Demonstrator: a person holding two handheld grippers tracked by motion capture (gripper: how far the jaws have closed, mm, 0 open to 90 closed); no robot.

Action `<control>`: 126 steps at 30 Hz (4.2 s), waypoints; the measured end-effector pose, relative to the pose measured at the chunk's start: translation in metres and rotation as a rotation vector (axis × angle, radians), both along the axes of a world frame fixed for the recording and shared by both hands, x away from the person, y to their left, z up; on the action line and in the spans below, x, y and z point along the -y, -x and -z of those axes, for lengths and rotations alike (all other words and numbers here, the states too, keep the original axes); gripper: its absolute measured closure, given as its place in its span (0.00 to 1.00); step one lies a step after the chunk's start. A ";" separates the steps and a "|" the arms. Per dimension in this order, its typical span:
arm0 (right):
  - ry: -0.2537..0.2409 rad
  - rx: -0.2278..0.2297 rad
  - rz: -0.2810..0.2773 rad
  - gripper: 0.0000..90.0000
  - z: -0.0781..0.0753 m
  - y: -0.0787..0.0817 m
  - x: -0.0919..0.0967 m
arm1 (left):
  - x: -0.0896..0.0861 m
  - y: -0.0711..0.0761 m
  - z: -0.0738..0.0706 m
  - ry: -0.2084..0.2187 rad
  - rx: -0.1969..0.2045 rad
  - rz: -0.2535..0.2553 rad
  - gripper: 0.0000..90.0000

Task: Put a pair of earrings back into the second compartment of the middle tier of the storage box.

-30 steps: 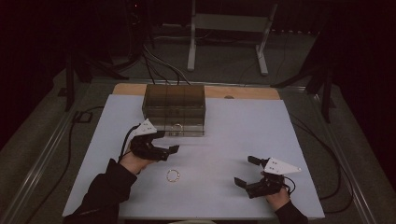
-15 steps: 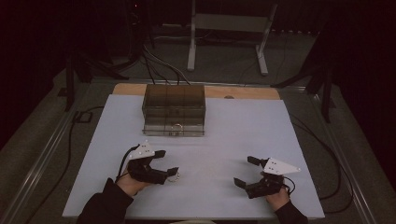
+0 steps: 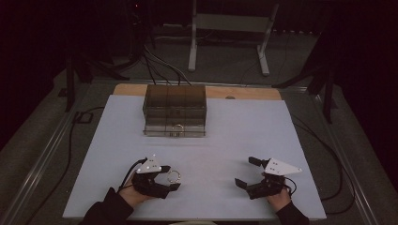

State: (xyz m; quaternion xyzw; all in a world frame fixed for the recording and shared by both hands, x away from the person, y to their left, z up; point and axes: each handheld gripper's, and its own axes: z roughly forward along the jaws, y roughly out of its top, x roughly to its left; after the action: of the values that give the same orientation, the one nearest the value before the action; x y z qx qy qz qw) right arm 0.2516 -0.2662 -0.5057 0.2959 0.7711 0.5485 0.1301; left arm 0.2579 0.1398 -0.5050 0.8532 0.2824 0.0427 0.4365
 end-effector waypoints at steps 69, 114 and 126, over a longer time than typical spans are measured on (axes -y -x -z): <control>-0.004 -0.004 -0.003 0.00 0.000 -0.001 0.000 | -0.004 -0.026 -0.028 -0.012 0.052 0.004 0.98; -0.003 -0.004 -0.009 0.00 0.000 0.000 -0.001 | 0.010 -0.111 -0.071 0.067 0.108 -0.112 0.98; -0.007 -0.003 -0.012 0.00 -0.001 0.000 0.000 | 0.011 -0.140 -0.057 0.037 0.084 -0.186 0.98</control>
State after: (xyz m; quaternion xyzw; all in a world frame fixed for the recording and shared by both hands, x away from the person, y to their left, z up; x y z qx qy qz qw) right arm 0.2519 -0.2657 -0.5052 0.2925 0.7711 0.5516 0.1249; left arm 0.3983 0.1284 -0.4479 0.8127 0.3424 0.1134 0.4576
